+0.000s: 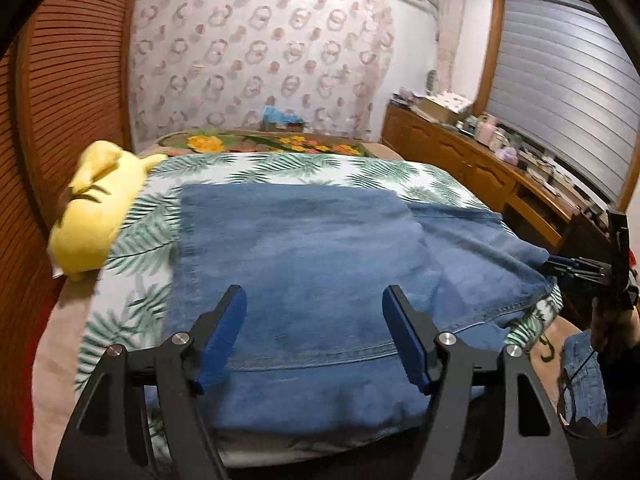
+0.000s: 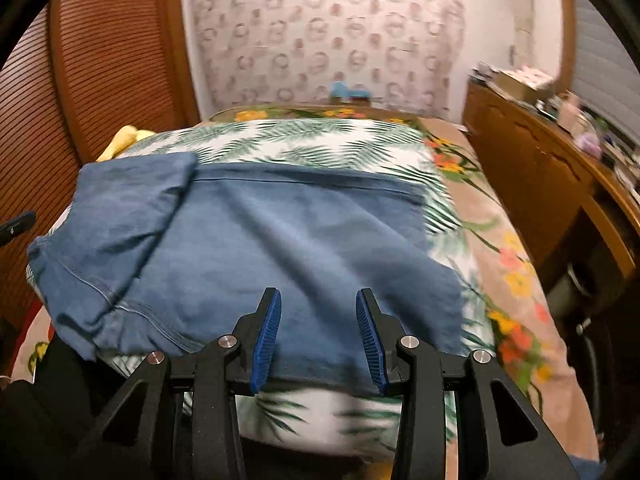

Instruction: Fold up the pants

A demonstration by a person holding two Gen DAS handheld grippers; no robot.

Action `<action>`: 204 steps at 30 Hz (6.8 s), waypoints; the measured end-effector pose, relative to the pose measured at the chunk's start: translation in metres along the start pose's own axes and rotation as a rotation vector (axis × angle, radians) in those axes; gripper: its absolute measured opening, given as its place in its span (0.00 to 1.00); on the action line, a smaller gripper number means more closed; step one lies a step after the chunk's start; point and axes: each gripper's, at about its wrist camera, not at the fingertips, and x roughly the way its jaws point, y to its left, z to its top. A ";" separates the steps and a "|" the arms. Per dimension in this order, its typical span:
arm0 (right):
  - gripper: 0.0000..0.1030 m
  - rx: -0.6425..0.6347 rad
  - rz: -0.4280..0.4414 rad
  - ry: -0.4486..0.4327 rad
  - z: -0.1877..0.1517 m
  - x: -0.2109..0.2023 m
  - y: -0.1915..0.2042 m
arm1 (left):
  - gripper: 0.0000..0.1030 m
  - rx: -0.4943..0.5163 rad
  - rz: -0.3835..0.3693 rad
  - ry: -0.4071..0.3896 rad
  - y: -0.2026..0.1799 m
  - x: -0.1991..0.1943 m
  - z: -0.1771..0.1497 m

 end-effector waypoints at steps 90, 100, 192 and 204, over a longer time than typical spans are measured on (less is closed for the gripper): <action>0.22 -0.370 0.454 -0.133 0.127 0.011 0.174 | 0.75 -0.037 0.028 -0.009 0.016 -0.009 -0.013; 0.35 -0.340 0.358 -0.094 0.129 0.010 0.178 | 0.75 -0.037 0.027 0.004 0.019 -0.002 -0.016; 0.03 -0.362 0.477 0.081 0.202 0.144 0.293 | 0.07 -0.001 0.046 0.039 0.045 -0.019 -0.040; 0.24 -0.383 0.487 0.062 0.190 0.113 0.285 | 0.07 0.009 0.059 0.048 0.044 -0.019 -0.039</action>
